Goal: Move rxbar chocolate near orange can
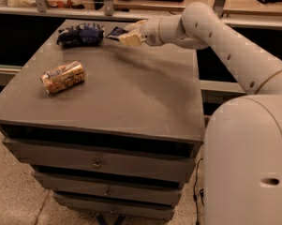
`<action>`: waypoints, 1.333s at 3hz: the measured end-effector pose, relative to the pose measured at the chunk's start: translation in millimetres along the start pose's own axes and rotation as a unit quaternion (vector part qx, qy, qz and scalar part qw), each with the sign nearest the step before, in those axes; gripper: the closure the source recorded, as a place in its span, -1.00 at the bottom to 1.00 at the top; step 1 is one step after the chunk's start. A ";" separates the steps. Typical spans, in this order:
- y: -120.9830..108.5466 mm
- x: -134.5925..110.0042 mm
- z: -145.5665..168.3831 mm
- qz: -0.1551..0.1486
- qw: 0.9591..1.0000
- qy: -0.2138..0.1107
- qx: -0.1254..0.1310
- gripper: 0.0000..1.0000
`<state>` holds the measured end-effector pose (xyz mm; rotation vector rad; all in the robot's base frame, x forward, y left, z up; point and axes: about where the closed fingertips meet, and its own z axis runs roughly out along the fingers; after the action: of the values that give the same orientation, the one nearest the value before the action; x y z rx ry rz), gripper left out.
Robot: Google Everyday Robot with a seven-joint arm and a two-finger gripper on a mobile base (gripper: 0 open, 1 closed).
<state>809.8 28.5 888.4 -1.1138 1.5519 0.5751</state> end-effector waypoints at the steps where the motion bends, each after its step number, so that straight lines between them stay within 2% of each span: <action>1: 53.0 3.9 12.4 -0.001 0.996 0.010 -0.086 1.00; 2: 88.3 5.6 20.9 0.001 0.991 0.016 -0.133 1.00; 3: 105.4 0.9 30.2 0.013 0.991 0.024 -0.134 1.00; 4: 104.5 -5.5 38.8 0.025 0.994 0.025 -0.108 1.00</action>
Offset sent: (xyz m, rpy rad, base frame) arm -0.0977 0.0714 -0.0383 -0.0518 0.1527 0.3263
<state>736.8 108.7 862.1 -1.2625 1.5915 0.7689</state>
